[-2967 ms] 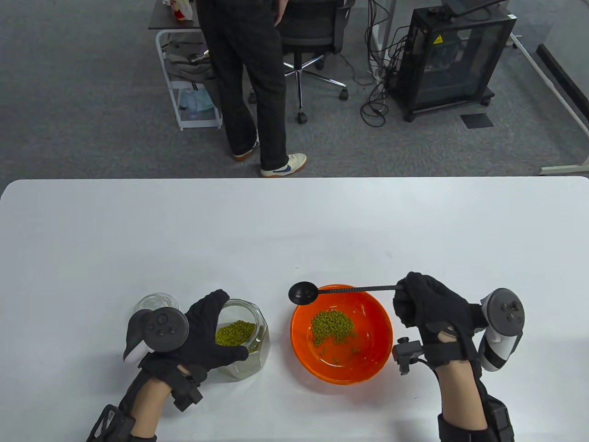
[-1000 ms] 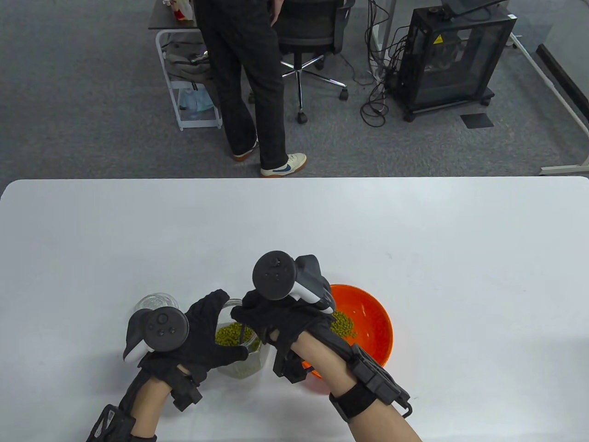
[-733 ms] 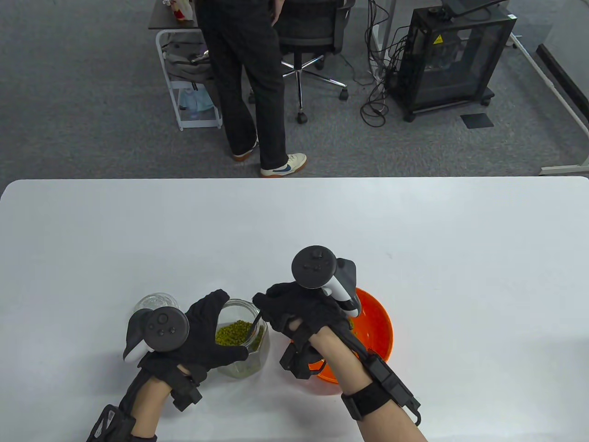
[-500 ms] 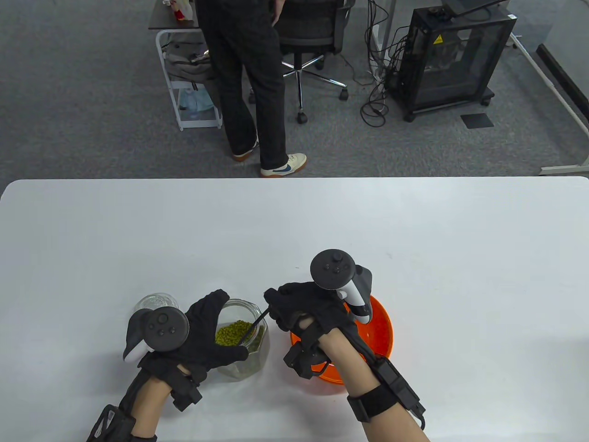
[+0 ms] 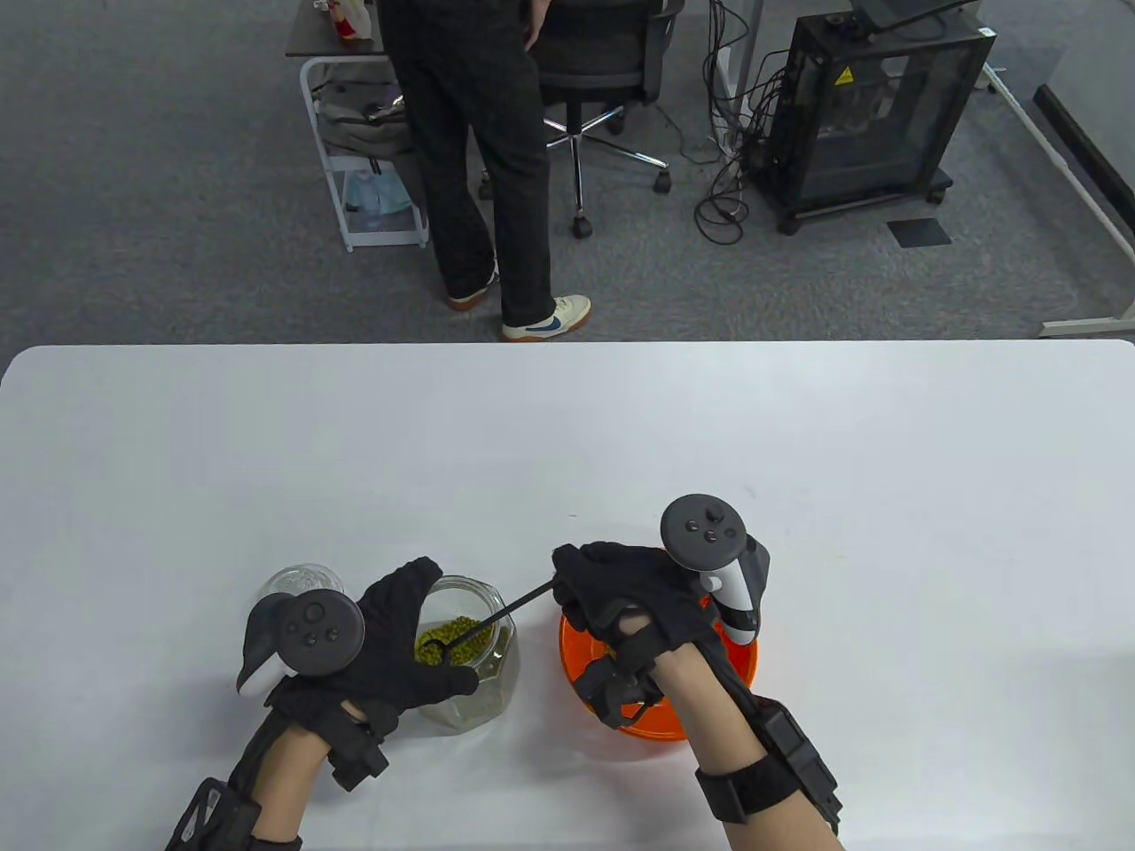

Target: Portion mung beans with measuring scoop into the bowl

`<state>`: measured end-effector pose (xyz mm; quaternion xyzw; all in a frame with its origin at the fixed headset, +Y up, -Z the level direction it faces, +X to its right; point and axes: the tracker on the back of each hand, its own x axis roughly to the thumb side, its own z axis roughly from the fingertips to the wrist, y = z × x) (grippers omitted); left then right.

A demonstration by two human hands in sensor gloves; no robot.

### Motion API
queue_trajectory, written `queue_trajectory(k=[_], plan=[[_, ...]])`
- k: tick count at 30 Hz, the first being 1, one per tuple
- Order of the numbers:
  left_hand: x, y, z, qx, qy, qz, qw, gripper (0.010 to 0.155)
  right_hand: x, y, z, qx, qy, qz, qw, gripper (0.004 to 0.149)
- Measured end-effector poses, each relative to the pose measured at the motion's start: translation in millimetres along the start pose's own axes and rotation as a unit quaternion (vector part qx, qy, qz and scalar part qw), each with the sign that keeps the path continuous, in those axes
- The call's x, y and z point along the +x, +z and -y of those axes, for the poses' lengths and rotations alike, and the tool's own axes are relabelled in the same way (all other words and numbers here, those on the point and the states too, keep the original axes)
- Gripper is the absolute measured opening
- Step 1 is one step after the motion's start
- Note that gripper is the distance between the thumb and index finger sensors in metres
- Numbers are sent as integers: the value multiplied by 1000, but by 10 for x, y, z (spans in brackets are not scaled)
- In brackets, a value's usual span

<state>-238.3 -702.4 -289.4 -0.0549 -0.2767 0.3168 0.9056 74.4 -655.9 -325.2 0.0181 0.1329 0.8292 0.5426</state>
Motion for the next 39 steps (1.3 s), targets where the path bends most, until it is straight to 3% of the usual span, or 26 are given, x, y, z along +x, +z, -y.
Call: queue_trajectory(k=[27, 39], plan=[[2, 2, -6, 2, 7, 0, 1000, 126, -201, 159, 554, -29, -109, 19, 993, 44], [7, 5, -5, 2, 6, 0, 1000, 125, -576, 356, 1296, -90, -137, 2, 986, 44]])
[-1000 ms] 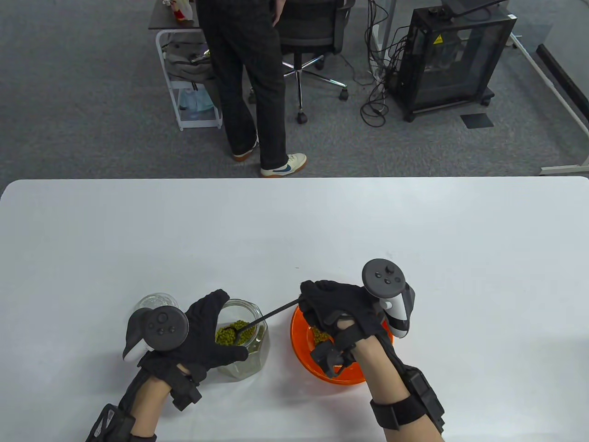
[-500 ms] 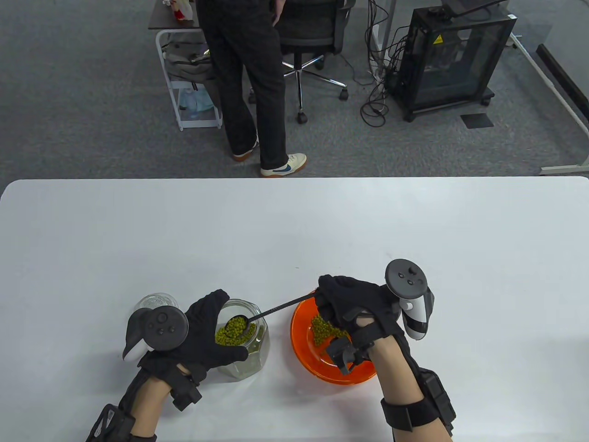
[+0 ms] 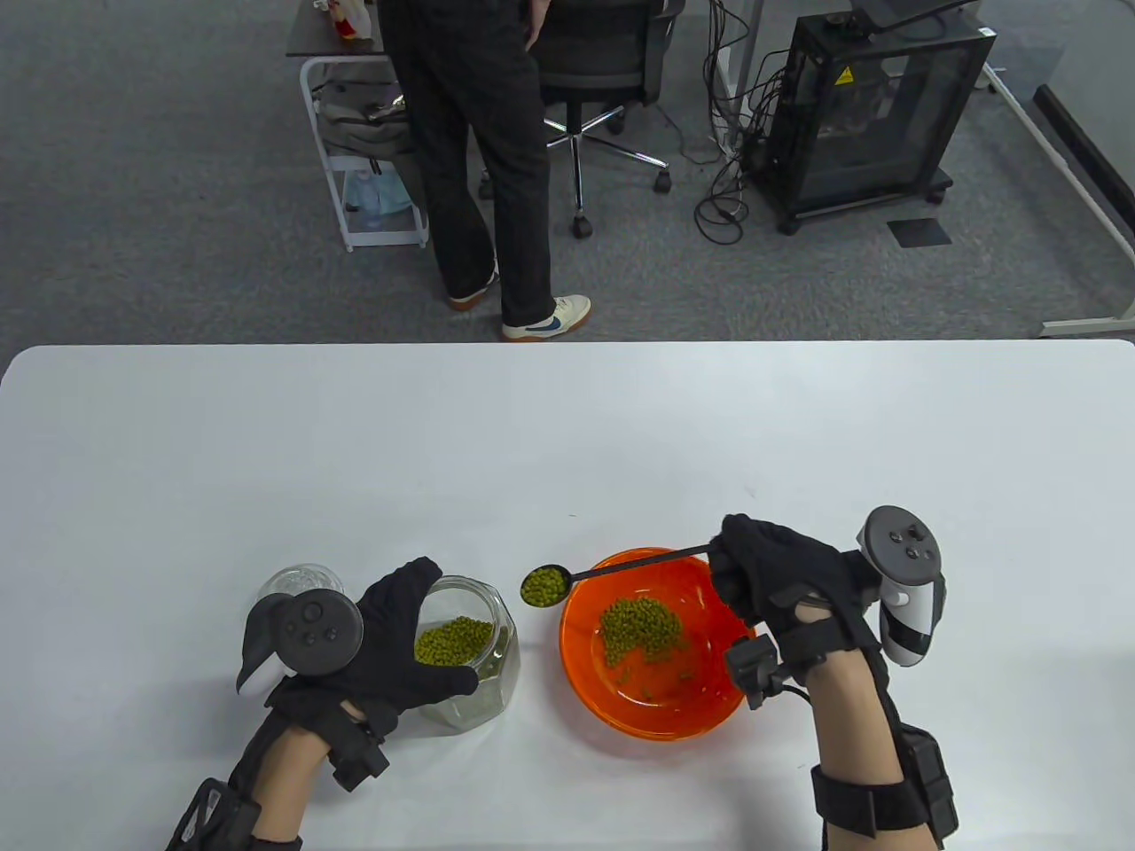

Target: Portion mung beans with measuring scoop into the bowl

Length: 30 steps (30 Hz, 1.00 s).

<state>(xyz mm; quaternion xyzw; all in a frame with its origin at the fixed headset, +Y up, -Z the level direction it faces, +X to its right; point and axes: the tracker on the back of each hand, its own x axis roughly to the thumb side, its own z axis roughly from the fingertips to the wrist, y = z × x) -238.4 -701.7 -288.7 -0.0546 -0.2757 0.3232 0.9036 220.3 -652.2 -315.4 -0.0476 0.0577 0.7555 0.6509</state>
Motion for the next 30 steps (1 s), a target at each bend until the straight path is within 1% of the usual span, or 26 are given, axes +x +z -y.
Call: queue_trajectory(k=[1, 6, 13, 17, 23, 27, 30], plan=[[1, 0, -1, 0, 2, 0, 1000, 125, -43, 3, 89, -8, -3, -4, 1000, 44], [1, -1, -2, 0, 2, 0, 1000, 126, -225, 15, 403, -17, -10, -18, 1000, 44], [-2, 1, 2, 2, 5, 1, 1000, 125, -399, 30, 662, -32, -9, -17, 999, 44], [-2, -1, 7, 3, 10, 2, 1000, 125, -479, 49, 735, -33, -19, -18, 999, 44], [-2, 0, 7, 3, 10, 1, 1000, 125, -573, 79, 799, -37, 1, -21, 999, 44], [-3, 1, 6, 3, 10, 1, 1000, 125, -587, 91, 792, -39, 23, -13, 999, 44], [-3, 2, 7, 3, 11, 1, 1000, 125, -580, 97, 739, -41, 44, -8, 998, 44]])
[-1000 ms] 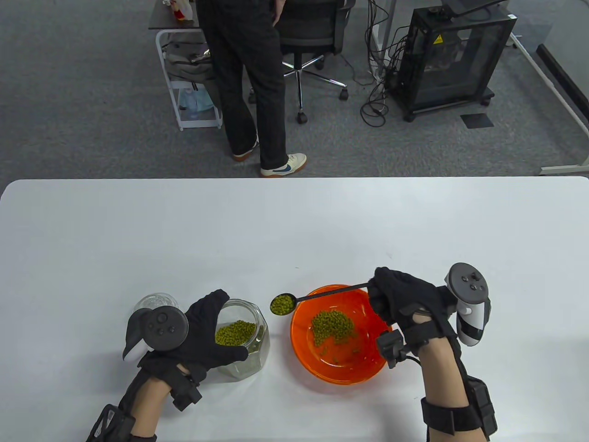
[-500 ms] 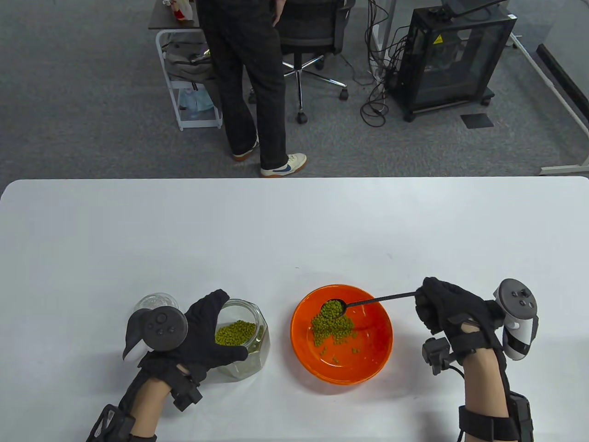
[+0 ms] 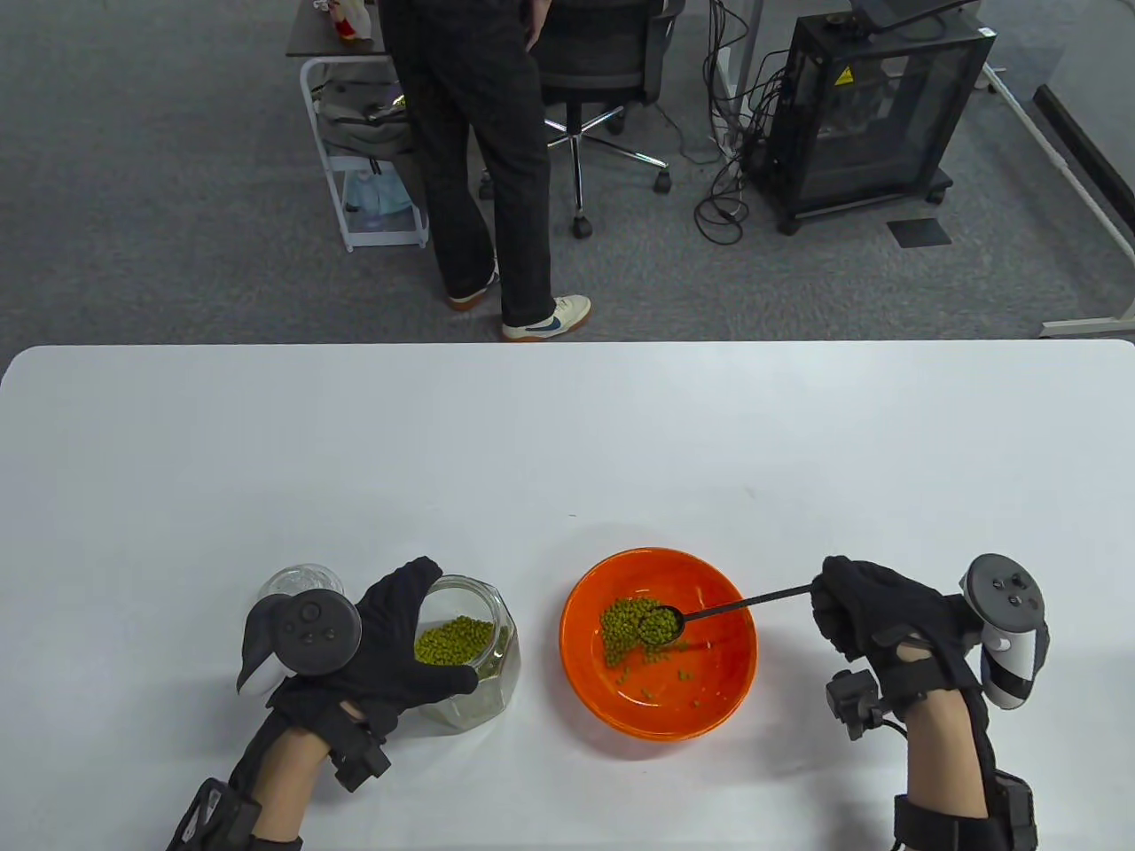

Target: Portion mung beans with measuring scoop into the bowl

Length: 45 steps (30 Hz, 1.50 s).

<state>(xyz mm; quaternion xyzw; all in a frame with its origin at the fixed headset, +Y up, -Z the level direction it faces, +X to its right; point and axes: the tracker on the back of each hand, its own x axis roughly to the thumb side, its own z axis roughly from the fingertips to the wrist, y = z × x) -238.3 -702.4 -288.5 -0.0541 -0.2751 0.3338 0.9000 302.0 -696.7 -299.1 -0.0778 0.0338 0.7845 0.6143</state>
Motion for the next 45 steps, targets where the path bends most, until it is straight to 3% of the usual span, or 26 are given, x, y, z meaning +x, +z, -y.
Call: queue_trajectory(k=[21, 29, 40, 45], plan=[[-4, 1, 3, 0, 1, 0, 1000, 125, 286, 134, -434, 20, 159, 106, 981, 44], [-5, 2, 5, 0, 1, 0, 1000, 125, 402, 211, -531, 24, 210, 181, 961, 44], [-6, 2, 6, 0, 1, 0, 1000, 125, 525, 336, -561, 4, 275, 302, 913, 44], [-7, 2, 7, 0, 0, 0, 1000, 125, 536, 359, -504, -17, 286, 316, 904, 45]])
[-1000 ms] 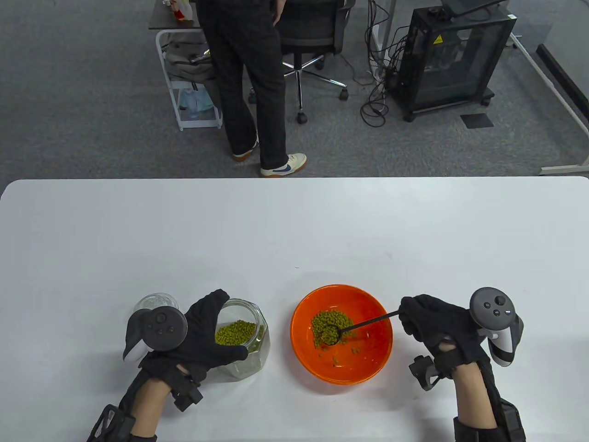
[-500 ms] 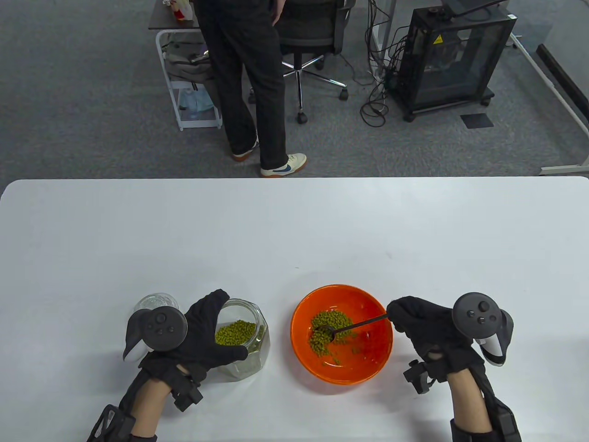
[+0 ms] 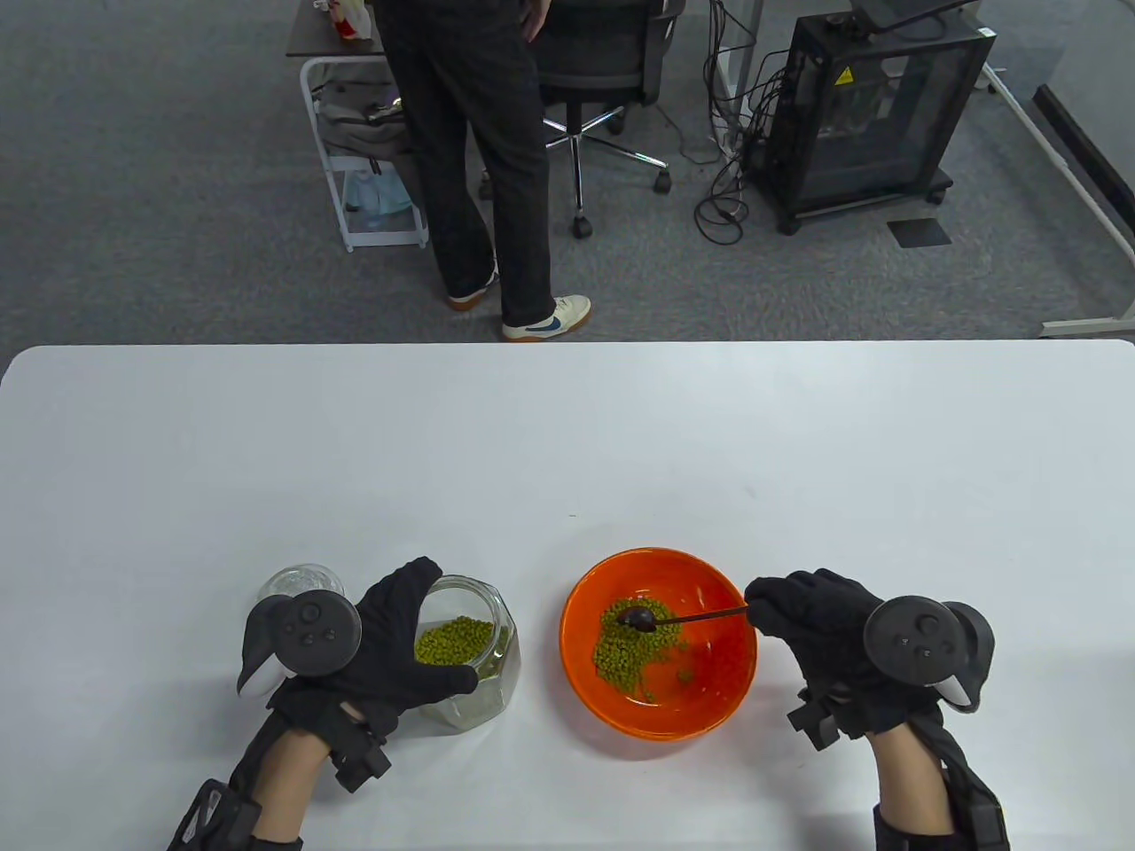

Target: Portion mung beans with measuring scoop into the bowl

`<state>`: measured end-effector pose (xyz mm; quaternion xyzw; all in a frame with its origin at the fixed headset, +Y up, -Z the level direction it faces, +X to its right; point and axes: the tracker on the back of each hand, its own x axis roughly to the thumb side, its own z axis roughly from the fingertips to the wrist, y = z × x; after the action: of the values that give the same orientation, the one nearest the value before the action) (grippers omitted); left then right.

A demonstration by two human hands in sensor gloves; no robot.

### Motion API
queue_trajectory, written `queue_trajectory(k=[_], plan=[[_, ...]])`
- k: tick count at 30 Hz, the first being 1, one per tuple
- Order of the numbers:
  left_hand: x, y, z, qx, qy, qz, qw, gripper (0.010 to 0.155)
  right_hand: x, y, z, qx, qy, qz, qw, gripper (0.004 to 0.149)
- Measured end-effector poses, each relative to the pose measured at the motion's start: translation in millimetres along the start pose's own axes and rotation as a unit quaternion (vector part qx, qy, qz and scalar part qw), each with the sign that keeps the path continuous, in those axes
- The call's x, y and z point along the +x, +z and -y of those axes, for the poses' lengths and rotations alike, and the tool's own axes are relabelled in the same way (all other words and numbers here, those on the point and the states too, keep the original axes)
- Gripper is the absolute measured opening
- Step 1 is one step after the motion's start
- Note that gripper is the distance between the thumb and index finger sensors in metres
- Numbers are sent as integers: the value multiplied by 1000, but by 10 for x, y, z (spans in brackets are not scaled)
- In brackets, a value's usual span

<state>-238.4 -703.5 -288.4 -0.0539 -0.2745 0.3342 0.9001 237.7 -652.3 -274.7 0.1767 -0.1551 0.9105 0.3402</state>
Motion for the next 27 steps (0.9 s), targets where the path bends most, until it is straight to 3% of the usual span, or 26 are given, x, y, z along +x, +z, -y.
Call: queue_trajectory(k=[8, 12, 24, 27], plan=[[-1, 2, 1, -1, -2, 0, 1000, 124, -132, 19, 94, -19, -45, -14, 999, 45], [-2, 1, 0, -1, -3, 0, 1000, 125, -254, 24, 125, -43, -92, -58, 993, 44], [-3, 2, 2, -1, -5, -1, 1000, 125, -614, 69, 107, -66, -223, -172, 957, 43], [-4, 2, 2, -2, -8, -1, 1000, 125, -683, 88, 57, -65, -265, -215, 938, 43]])
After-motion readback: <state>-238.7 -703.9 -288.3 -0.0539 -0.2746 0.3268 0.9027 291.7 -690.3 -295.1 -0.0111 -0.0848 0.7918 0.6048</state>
